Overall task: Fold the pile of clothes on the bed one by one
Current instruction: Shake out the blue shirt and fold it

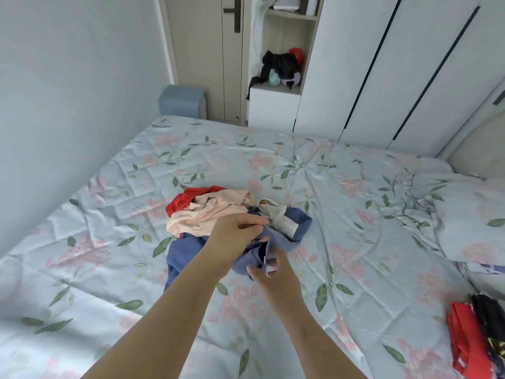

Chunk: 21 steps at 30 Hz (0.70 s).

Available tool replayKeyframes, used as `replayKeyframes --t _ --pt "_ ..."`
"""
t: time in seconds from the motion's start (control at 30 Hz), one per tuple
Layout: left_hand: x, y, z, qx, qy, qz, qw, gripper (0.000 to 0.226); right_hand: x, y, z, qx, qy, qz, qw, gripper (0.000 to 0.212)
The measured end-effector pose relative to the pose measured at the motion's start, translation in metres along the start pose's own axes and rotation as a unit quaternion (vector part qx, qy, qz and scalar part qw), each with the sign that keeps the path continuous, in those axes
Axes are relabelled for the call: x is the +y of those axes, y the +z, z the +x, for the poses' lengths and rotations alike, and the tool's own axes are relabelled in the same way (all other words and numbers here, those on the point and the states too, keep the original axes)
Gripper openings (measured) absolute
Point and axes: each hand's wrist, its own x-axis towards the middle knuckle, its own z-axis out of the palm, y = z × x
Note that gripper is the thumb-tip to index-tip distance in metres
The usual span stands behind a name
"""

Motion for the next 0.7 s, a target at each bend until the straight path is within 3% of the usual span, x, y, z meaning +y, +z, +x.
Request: replayKeyframes --t 0.17,0.23,0.33,0.43,0.5,0.7 --pt "0.03 0.016 -0.032 0.006 0.039 -0.005 0.999 0.02 -0.009 -0.019 -0.007 0.074 -0.05 -0.013 0.996 0.008" --pt "0.038 0.014 -0.04 0.009 0.04 -0.025 0.999 0.017 -0.002 -0.03 -0.01 0.092 -0.056 -0.019 0.994 0.017" --pt "0.046 0.01 -0.047 0.023 0.036 -0.053 0.998 0.017 0.004 -0.042 -0.015 0.096 -0.045 -0.001 0.994 0.017" --pt "0.05 0.016 -0.053 0.013 0.028 -0.075 0.997 0.018 0.0 -0.042 -0.024 0.072 -0.065 0.083 0.992 0.007" --pt "0.053 0.024 -0.057 -0.001 0.022 -0.085 0.996 0.018 -0.002 -0.04 -0.029 0.052 -0.066 0.099 0.992 0.015" --pt "0.062 0.022 -0.06 -0.026 0.03 -0.118 0.992 0.03 0.007 -0.05 -0.017 0.137 -0.033 -0.07 0.988 0.035"
